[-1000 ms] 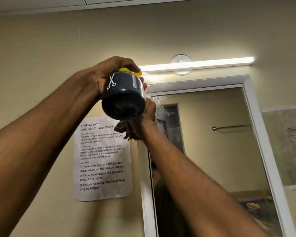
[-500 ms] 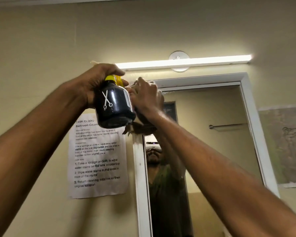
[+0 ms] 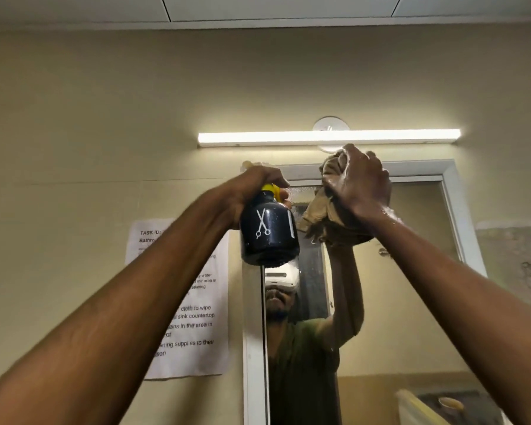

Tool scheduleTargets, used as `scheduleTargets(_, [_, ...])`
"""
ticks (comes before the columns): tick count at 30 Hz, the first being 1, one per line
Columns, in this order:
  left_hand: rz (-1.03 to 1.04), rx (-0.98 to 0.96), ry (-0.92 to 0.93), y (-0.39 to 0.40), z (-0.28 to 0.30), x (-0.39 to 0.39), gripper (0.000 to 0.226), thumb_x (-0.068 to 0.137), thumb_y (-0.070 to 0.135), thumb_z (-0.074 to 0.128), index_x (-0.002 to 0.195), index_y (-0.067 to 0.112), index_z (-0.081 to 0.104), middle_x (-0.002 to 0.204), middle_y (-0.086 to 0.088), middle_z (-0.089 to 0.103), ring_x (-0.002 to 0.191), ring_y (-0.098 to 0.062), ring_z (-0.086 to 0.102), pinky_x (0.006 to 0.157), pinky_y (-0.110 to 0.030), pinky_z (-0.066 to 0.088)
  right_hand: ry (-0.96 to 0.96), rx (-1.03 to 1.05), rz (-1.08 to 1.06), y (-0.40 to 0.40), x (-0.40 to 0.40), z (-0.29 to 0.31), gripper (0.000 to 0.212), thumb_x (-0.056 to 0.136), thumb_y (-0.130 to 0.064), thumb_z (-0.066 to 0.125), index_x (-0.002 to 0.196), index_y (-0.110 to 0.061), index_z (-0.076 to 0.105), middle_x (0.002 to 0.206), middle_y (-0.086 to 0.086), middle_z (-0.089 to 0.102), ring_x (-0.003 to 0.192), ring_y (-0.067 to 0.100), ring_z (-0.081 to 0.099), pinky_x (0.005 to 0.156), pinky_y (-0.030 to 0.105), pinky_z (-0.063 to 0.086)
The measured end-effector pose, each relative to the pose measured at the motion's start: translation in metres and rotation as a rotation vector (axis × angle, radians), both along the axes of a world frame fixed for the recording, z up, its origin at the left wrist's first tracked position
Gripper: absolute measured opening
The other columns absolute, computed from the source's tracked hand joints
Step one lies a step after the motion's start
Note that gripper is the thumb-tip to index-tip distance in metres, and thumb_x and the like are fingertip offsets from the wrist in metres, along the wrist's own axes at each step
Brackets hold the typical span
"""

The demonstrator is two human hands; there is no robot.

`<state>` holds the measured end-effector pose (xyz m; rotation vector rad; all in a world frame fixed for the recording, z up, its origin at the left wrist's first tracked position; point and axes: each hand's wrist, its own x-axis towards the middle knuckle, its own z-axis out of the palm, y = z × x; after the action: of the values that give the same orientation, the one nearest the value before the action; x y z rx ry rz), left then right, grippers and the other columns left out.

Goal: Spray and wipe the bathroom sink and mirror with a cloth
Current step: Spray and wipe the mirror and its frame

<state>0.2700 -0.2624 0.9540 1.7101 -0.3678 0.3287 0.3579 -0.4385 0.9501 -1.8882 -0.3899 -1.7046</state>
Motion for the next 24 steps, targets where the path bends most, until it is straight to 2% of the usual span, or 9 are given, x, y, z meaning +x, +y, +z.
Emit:
scheduleTargets(5, [-0.019,-0.007,-0.025,-0.002,0.003,0.002,0.029,0.079,0.014,0.062,0.105,0.006,0.052,0.077,-0.006,0.063,0.068,-0.019,0.063,0.088,-0.032,0.049,-0.001,0.045,-0.011,-0.026,0.003,0.007,0.045,0.08,-0.035,0.072,0.115,-0.013,0.055,0.11,0.018,0.062,0.102,0.037,0.057,0.082,0.044,0.049])
scheduleTargets(7, [0.002,-0.019,-0.038,0.0,0.006,0.0,0.023,0.08,0.013,0.061,0.1,0.006,0.053,0.076,-0.005,0.062,0.063,-0.018,0.062,0.079,-0.029,0.052,-0.004,0.039,-0.019,-0.026,0.002,0.008,0.042,0.08,-0.034,0.072,0.112,-0.012,0.056,0.108,0.018,0.062,0.1,0.037,0.058,0.081,0.044,0.05])
scheduleTargets(11, [0.01,-0.04,-0.041,0.01,0.011,-0.008,0.023,0.078,0.015,0.064,0.098,0.006,0.056,0.078,-0.007,0.066,0.068,-0.022,0.065,0.098,-0.041,0.05,-0.013,-0.061,-0.01,0.002,-0.002,0.019,0.041,0.08,-0.037,0.07,0.111,-0.016,0.055,0.107,0.012,0.062,0.097,0.03,0.059,0.079,0.04,0.05])
scheduleTargets(12, [0.016,-0.036,-0.046,0.012,0.011,-0.01,0.024,0.079,0.016,0.063,0.1,0.005,0.058,0.079,-0.008,0.067,0.068,-0.022,0.066,0.094,-0.041,0.053,-0.024,-0.1,-0.008,0.014,-0.004,0.02,0.042,0.081,-0.039,0.069,0.114,-0.017,0.054,0.109,0.011,0.061,0.098,0.03,0.06,0.079,0.04,0.05])
scheduleTargets(14, [0.031,-0.025,-0.066,0.013,0.009,-0.017,0.021,0.083,0.015,0.061,0.101,0.005,0.058,0.078,-0.008,0.067,0.062,-0.021,0.068,0.072,-0.033,0.061,-0.037,-0.182,0.005,0.041,-0.01,0.019,0.048,0.084,-0.037,0.065,0.125,-0.019,0.049,0.119,0.014,0.056,0.104,0.031,0.058,0.082,0.04,0.049])
scheduleTargets(16, [0.004,-0.016,-0.066,0.014,0.007,-0.021,0.011,0.085,0.014,0.057,0.092,0.006,0.058,0.074,-0.007,0.064,0.056,-0.018,0.066,0.059,-0.026,0.057,-0.031,-0.267,0.018,0.067,-0.017,0.018,0.05,0.088,-0.035,0.06,0.133,-0.02,0.044,0.127,0.015,0.05,0.109,0.031,0.056,0.081,0.036,0.046])
scheduleTargets(20, [-0.036,-0.026,-0.059,0.017,0.003,-0.02,0.011,0.082,0.016,0.058,0.091,0.009,0.057,0.075,-0.004,0.064,0.066,-0.018,0.067,0.07,-0.028,0.056,-0.032,-0.345,0.045,0.079,-0.021,0.019,0.05,0.084,-0.04,0.063,0.127,-0.02,0.048,0.119,0.014,0.054,0.103,0.03,0.057,0.072,0.03,0.037])
scheduleTargets(22, [0.016,-0.017,-0.081,0.014,-0.001,-0.02,0.013,0.084,0.016,0.058,0.095,0.008,0.059,0.079,-0.006,0.067,0.065,-0.018,0.069,0.073,-0.029,0.057,-0.024,-0.342,0.047,0.063,-0.014,0.017,0.05,0.084,-0.041,0.063,0.127,-0.02,0.05,0.117,0.013,0.056,0.102,0.029,0.058,0.075,0.033,0.044])
scheduleTargets(24, [0.035,-0.015,-0.095,0.006,-0.006,-0.021,0.013,0.087,0.015,0.058,0.097,0.007,0.059,0.078,-0.006,0.068,0.058,-0.017,0.07,0.064,-0.027,0.058,0.0,-0.283,0.027,0.036,-0.006,0.013,0.049,0.085,-0.041,0.062,0.128,-0.02,0.049,0.117,0.013,0.058,0.103,0.03,0.058,0.081,0.04,0.051])
